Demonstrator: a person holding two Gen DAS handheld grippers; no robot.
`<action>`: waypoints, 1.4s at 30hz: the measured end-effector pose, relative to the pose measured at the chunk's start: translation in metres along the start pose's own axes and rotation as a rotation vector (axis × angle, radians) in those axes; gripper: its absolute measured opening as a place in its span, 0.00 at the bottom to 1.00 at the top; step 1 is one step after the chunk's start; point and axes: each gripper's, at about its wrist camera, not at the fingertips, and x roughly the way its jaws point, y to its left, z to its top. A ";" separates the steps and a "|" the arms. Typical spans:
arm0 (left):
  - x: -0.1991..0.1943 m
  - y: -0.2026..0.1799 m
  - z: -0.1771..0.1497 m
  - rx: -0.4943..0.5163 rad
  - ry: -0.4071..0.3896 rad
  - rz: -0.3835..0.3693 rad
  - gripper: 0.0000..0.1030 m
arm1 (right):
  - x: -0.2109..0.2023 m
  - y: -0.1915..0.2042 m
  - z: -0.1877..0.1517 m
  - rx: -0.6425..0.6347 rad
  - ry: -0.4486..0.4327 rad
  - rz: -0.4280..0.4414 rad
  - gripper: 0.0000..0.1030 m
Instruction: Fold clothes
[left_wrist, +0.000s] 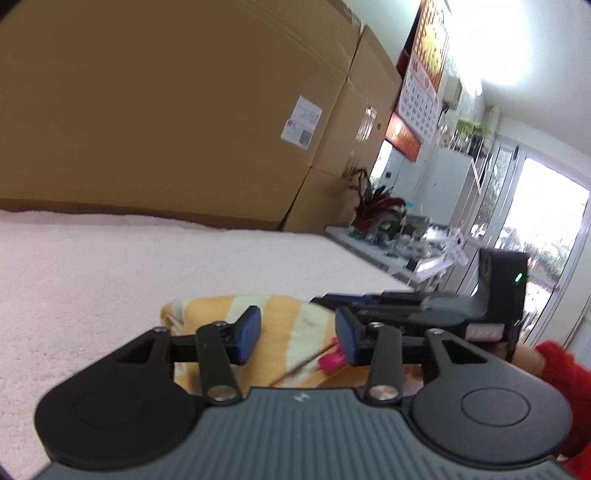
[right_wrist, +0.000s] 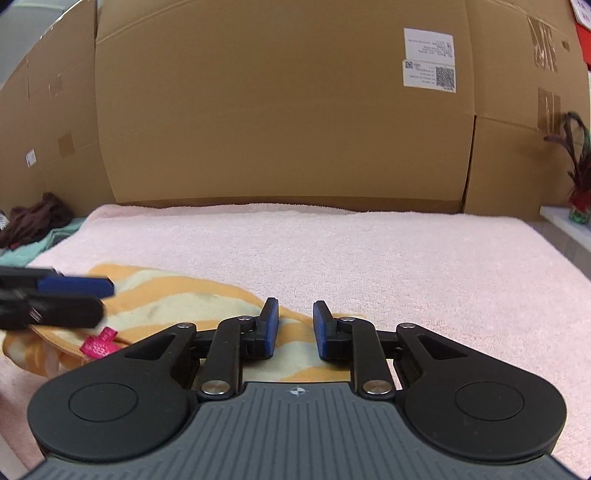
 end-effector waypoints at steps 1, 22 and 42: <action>0.000 -0.002 0.006 -0.014 -0.024 -0.004 0.42 | -0.001 0.001 -0.001 -0.006 -0.005 -0.002 0.20; 0.037 -0.007 -0.018 0.052 0.086 0.309 0.40 | -0.031 0.006 -0.003 0.017 -0.068 0.084 0.06; 0.019 -0.030 -0.039 0.045 -0.028 0.428 0.45 | -0.037 0.004 -0.023 0.047 -0.091 0.059 0.02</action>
